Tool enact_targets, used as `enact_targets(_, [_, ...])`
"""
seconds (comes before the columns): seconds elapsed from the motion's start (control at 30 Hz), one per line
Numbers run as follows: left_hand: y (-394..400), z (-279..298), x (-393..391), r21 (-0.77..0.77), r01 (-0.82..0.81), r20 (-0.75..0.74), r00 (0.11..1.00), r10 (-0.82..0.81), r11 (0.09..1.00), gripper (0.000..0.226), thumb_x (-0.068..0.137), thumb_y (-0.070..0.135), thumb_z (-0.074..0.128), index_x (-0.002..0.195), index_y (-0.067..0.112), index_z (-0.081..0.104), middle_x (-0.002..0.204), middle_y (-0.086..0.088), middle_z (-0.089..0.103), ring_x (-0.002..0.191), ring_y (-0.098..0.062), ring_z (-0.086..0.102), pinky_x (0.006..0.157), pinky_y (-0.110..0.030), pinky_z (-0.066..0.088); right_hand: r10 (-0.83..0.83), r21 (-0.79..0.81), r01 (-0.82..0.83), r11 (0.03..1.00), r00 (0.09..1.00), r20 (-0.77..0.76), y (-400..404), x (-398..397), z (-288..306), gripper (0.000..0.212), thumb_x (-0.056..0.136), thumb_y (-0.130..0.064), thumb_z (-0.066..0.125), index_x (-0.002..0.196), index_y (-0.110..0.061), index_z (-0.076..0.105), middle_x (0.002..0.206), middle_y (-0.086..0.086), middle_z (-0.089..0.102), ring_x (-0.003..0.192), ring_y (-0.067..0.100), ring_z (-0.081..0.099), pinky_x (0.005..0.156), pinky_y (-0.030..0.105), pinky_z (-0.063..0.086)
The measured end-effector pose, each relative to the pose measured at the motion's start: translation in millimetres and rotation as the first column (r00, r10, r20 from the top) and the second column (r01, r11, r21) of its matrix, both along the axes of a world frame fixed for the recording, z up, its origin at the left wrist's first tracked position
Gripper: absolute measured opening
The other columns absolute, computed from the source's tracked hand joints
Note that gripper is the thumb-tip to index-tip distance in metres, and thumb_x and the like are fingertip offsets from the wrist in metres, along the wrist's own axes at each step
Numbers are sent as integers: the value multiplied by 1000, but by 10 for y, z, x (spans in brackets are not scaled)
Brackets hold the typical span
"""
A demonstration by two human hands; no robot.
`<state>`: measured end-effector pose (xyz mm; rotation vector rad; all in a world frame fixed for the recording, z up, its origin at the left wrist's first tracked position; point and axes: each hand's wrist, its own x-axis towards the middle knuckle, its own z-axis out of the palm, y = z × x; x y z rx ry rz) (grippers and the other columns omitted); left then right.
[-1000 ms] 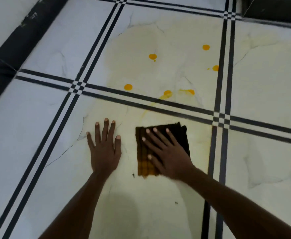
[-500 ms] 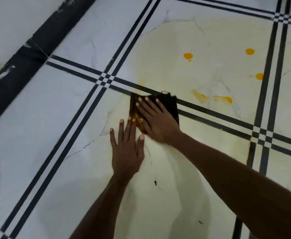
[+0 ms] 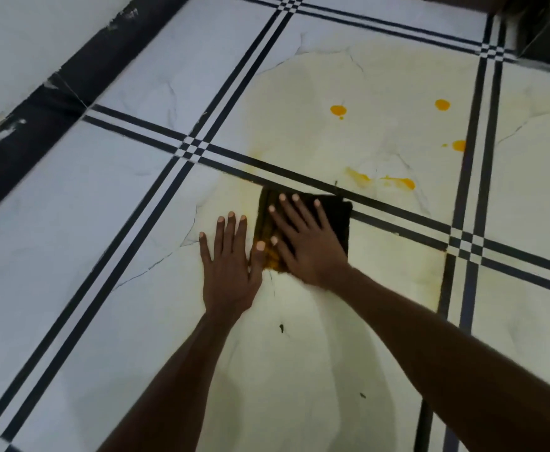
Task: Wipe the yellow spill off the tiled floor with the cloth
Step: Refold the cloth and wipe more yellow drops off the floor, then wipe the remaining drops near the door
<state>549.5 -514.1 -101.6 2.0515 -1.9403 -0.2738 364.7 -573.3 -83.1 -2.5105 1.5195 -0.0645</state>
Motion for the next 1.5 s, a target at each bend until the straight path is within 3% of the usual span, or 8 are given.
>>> enact_targets(0.17, [5,71,-6,-15,-4,-21,1000,4,1000,78,103,65,3,161,23,33,172,-2,21,161,-22,12,129,-57,4,126,166,-153,974,979,161,579,-573,94,61,110,-55,22,166,-31,18,176,-3,3,163,18,-9,131,46,-9])
enact_targets(0.4, [16,126,-114,-1,-12,-19,1000,12,1000,77,102,66,19,158,17,41,170,-8,29,161,-27,13,129,-56,-1,-224,183,212,960,974,45,55,-921,404,56,103,-31,61,156,-19,46,160,11,40,148,34,35,120,52,35])
enact_targets(0.73, [-336,637,-809,225,37,-141,990,-5,974,25,97,28,66,115,11,64,125,-11,60,126,-30,48,101,-43,48,-322,314,288,905,945,62,142,-972,580,20,101,-24,65,118,-14,67,119,9,60,119,29,59,101,49,47])
enact_targets(0.9, [-558,1229,-646,178,64,-647,759,68,982,22,100,22,67,115,9,60,103,-6,71,94,-17,65,76,-24,49,-389,282,302,911,857,339,21,-1118,1165,10,99,-19,68,106,-11,69,104,5,64,97,29,64,84,39,53])
enact_targets(1.07, [-624,1777,-373,12,224,-784,607,-130,974,27,95,16,73,122,14,70,99,-6,81,94,-17,77,84,-23,58,-308,201,245,948,859,408,40,-1169,1807,11,97,-22,72,107,-18,72,95,-8,68,85,22,66,79,43,57])
enact_targets(1.2, [-571,1717,-239,118,363,-696,694,-184,924,21,88,4,77,105,16,78,100,4,79,96,-2,73,85,-14,54,-231,230,191,954,959,162,167,-1101,1789,25,93,-26,76,117,-22,70,112,4,69,102,28,65,85,43,56])
enact_targets(1.33, [-357,1159,-8,404,493,-485,830,-277,770,33,85,-10,67,91,19,81,97,2,80,99,-11,73,96,-39,60,-27,399,83,913,989,-145,425,-932,1336,20,96,-33,69,115,-26,72,114,-1,68,106,21,66,89,41,58])
enact_targets(1.5, [-160,636,383,204,84,-319,948,-15,975,34,87,-13,57,106,8,75,113,-11,73,111,-27,65,105,-43,53,-191,294,194,936,981,-39,530,-677,818,28,103,-44,59,100,-19,71,95,-4,63,97,21,66,71,27,46])
